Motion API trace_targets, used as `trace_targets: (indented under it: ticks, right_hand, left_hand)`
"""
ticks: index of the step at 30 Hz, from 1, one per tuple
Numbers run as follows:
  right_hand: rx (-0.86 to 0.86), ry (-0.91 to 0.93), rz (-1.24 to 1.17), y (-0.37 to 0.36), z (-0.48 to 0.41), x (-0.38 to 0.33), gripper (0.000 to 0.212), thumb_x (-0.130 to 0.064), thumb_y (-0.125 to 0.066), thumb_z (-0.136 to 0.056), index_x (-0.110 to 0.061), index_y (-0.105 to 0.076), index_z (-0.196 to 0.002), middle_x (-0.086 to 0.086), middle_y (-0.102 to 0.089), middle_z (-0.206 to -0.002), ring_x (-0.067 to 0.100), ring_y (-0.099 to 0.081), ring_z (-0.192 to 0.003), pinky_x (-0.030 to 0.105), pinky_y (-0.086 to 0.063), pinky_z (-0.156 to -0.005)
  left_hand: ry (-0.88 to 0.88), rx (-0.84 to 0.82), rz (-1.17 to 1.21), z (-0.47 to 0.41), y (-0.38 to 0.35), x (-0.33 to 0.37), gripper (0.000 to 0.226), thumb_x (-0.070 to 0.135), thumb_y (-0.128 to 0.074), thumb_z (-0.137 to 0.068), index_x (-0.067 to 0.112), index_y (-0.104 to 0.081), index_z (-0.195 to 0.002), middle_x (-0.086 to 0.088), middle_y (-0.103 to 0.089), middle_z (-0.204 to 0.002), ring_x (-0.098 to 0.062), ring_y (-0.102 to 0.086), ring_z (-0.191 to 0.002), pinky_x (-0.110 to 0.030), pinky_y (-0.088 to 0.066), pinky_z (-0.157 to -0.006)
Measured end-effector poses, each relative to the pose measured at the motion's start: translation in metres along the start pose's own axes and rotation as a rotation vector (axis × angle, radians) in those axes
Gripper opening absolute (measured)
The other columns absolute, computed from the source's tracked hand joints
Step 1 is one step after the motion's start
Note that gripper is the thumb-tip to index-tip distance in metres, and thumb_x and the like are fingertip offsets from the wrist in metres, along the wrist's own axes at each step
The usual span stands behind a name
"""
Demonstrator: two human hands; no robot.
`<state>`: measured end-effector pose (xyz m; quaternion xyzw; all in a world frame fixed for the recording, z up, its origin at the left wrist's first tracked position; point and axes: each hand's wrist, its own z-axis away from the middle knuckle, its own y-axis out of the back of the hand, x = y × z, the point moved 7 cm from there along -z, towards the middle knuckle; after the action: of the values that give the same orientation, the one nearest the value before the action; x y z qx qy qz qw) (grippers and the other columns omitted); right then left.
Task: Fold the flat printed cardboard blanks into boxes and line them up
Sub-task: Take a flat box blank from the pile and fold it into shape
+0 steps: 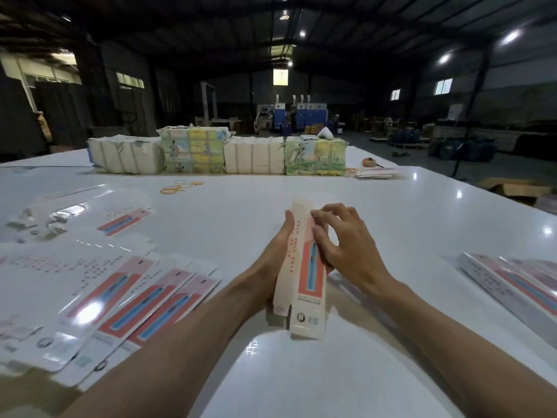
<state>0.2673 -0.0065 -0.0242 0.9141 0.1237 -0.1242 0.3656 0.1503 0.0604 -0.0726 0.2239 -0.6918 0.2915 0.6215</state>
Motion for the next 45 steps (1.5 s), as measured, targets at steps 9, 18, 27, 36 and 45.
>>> trace_targets:
  ticks: [9,18,27,36,45]
  right_hand:
    - [-0.041,-0.004,-0.072,0.001,0.001,-0.008,0.035,-0.030,-0.064,-0.103,-0.015,-0.071,-0.133,-0.004,-0.061,-0.127,0.004,-0.046,-0.120,0.026,-0.050,-0.095]
    - [-0.003,-0.044,-0.172,0.009,-0.007,-0.001,0.018,-0.026,-0.066,-0.102,-0.013,-0.070,-0.114,-0.002,-0.065,-0.122,0.011,-0.058,-0.110,0.027,-0.055,-0.090]
    - [-0.049,-0.062,-0.230,0.004,-0.008,-0.009,0.028,-0.030,-0.060,-0.104,-0.014,-0.072,-0.122,-0.007,-0.063,-0.123,0.006,-0.053,-0.113,0.013,-0.049,-0.087]
    - [-0.006,-0.309,-0.546,0.024,-0.014,0.000,0.008,-0.019,-0.071,-0.099,-0.014,-0.071,-0.093,-0.002,-0.051,-0.128,0.016,-0.059,-0.108,0.016,-0.058,-0.062]
    - [-0.063,-0.394,-0.891,0.031,-0.015,0.002,0.019,-0.017,-0.070,-0.099,-0.003,-0.078,-0.090,-0.005,-0.060,-0.131,0.021,-0.065,-0.113,0.025,-0.060,-0.079]
  left_hand:
    - [-0.008,0.039,0.014,0.014,0.000,0.008,0.072,0.077,-0.024,-0.096,0.020,-0.068,-0.103,-0.004,-0.074,-0.078,-0.019,-0.073,-0.064,-0.027,-0.060,-0.061]
    - [0.015,0.071,-0.021,0.011,0.001,0.004,0.062,0.067,-0.030,-0.105,0.020,-0.071,-0.108,-0.012,-0.078,-0.093,-0.031,-0.078,-0.078,-0.035,-0.063,-0.069]
    - [-0.044,0.123,-0.072,0.009,0.013,0.015,0.053,0.058,-0.034,-0.107,0.018,-0.069,-0.100,-0.008,-0.077,-0.087,-0.022,-0.073,-0.064,-0.027,-0.059,-0.062]
    - [0.068,-0.157,0.030,0.009,-0.015,0.010,0.076,0.067,-0.025,-0.103,0.005,-0.066,-0.118,-0.017,-0.074,-0.104,-0.030,-0.073,-0.080,-0.037,-0.061,-0.075]
    - [0.079,-0.367,0.088,0.008,-0.027,0.014,0.077,0.076,-0.030,-0.093,0.012,-0.064,-0.120,-0.011,-0.073,-0.104,-0.025,-0.072,-0.082,-0.036,-0.060,-0.076]
